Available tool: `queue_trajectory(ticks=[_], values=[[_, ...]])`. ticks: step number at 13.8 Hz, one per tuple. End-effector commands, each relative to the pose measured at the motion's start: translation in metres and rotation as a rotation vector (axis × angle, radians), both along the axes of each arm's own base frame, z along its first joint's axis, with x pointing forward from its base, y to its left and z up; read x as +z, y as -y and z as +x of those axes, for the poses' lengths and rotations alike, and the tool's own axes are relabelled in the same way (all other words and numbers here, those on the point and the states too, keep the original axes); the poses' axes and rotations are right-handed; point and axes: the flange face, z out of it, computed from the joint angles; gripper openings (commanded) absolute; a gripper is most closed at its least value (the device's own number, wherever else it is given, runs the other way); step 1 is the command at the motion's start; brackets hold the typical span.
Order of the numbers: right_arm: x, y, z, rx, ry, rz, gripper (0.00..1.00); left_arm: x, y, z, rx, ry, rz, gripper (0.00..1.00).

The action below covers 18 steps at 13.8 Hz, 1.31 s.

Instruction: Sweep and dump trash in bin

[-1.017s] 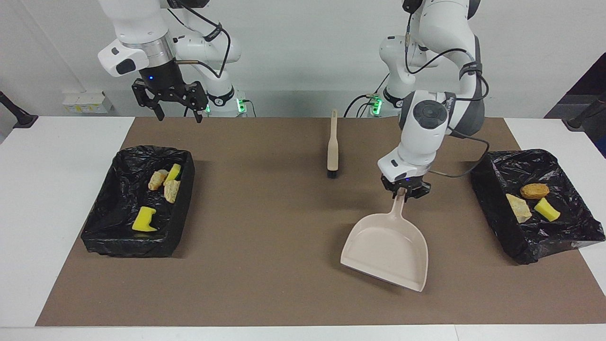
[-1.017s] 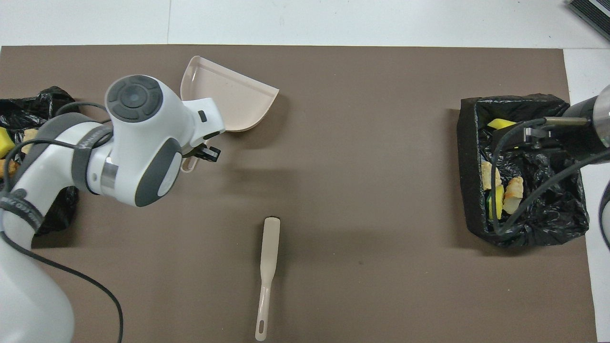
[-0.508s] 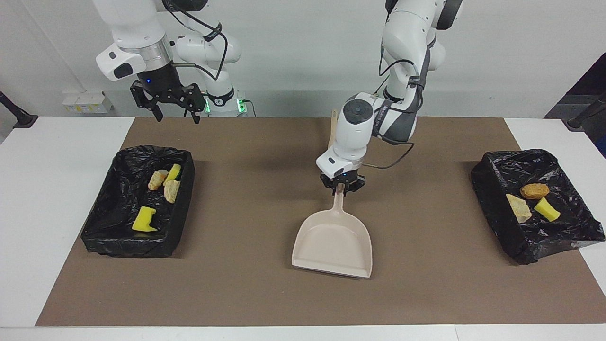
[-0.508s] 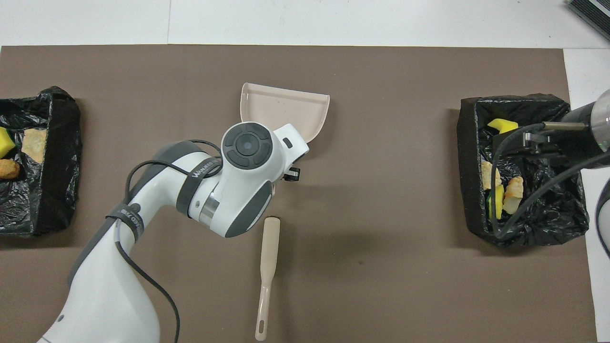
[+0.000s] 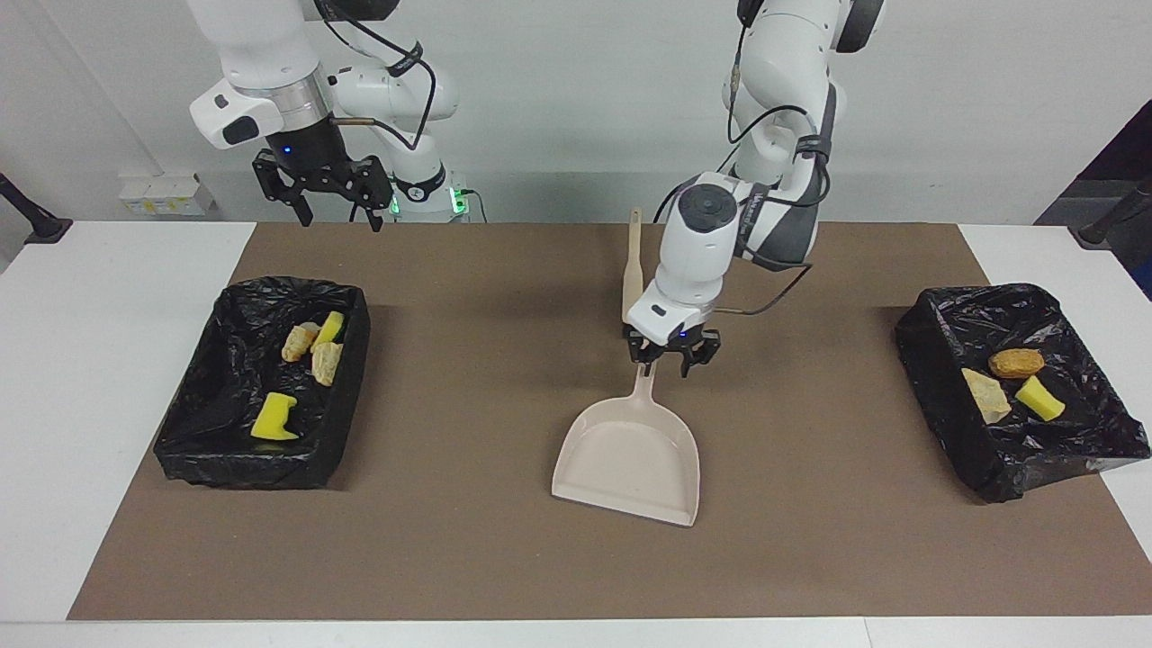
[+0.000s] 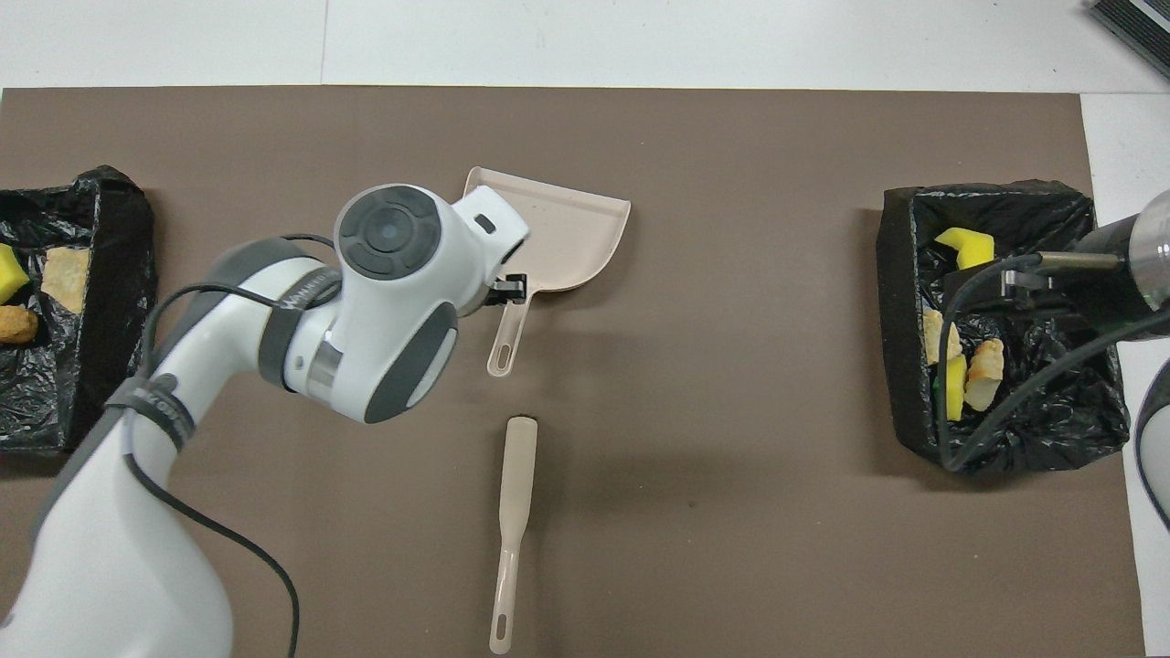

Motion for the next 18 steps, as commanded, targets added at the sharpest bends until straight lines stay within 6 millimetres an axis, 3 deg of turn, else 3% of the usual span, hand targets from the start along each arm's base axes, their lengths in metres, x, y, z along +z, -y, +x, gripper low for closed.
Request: queue_trajectory(ticks=[1,3,5,9,11,15,18], values=[[0.000,0.003,-0.002,-0.032,0.022,-0.004,1.00,0.024,-0.076,0.035,0.067,0.034,0.022,1.00],[0.007,0.003,-0.002,-0.026,0.031,-0.031,1.00,0.043,-0.134,0.058,0.041,0.055,0.020,1.00],[0.012,0.002,0.000,-0.022,0.039,-0.038,1.00,0.054,-0.185,0.067,0.054,0.057,0.029,1.00],[0.012,0.001,0.001,-0.018,0.039,-0.030,1.00,0.106,-0.243,0.044,-0.023,0.015,0.053,1.00],[0.009,-0.003,0.001,-0.019,0.040,-0.021,1.00,0.140,-0.260,0.020,-0.049,-0.015,0.045,1.00],[0.007,0.002,0.004,-0.017,0.043,-0.012,1.00,0.184,-0.267,-0.023,-0.109,-0.071,0.051,1.00],[0.007,0.004,0.005,-0.021,0.049,-0.009,1.00,0.188,-0.276,-0.045,-0.111,-0.091,0.048,1.00]])
